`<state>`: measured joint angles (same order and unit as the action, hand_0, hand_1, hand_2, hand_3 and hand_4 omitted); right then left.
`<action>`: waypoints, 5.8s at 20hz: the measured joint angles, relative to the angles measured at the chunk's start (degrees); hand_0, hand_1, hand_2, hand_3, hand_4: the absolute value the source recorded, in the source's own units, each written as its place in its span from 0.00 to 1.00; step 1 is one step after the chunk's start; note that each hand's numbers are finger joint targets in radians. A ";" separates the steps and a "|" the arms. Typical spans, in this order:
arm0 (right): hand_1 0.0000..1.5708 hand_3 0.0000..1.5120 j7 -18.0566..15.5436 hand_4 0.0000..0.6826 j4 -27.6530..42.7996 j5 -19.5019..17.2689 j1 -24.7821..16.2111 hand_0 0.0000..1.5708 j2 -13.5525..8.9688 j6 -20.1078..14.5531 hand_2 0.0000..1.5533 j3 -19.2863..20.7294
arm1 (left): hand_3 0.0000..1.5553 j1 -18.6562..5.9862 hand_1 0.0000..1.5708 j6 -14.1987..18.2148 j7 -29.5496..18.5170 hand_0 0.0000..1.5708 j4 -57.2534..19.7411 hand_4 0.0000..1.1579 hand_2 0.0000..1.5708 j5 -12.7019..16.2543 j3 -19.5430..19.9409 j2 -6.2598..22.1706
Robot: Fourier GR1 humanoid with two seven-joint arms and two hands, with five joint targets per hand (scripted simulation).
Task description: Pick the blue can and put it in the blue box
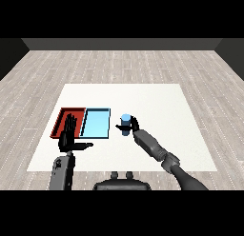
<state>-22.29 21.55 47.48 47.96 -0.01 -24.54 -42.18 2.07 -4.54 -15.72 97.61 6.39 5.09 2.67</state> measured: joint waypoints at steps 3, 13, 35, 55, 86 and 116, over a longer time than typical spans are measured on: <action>0.97 0.99 1.70 0.77 -0.22 -0.89 0.39 0.97 -0.12 -2.59 0.99 -2.70 | 0.00 0.33 0.00 0.00 -0.04 0.00 0.13 0.00 0.00 -0.27 -0.06 0.13; 0.96 0.93 1.98 0.82 4.10 -4.05 2.22 0.96 -1.62 -3.86 0.95 -2.47 | 0.00 0.37 0.00 -0.29 -0.53 0.00 -1.01 0.00 0.00 -1.70 -2.07 -0.60; 0.96 0.92 14.56 0.89 53.74 -21.06 -12.61 0.96 -22.10 -11.49 0.95 1.07 | 0.00 -10.91 0.00 10.57 7.22 0.00 -6.74 0.00 0.00 -5.12 -18.45 -2.63; 0.92 0.91 25.88 0.86 63.04 -40.86 -16.44 0.92 -14.53 -4.43 0.93 12.90 | 0.00 -15.60 0.00 16.21 6.52 0.00 -12.88 0.00 0.00 -0.79 -26.01 -2.59; 0.96 0.91 31.45 0.80 63.61 -58.46 -18.05 0.96 -0.60 8.04 0.94 21.29 | 0.00 -24.29 0.00 21.20 5.58 0.00 -26.36 0.00 0.00 3.82 -28.39 -2.66; 0.55 0.39 28.99 0.00 65.14 -51.76 -20.37 0.55 -0.04 6.73 0.56 17.89 | 0.96 -27.16 1.00 33.95 -1.36 1.00 -30.56 0.97 1.00 12.04 -36.18 -2.54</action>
<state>6.70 86.69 -4.27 27.59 -0.05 -17.80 -24.28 -25.09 29.41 -17.08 67.05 18.43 -31.09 0.14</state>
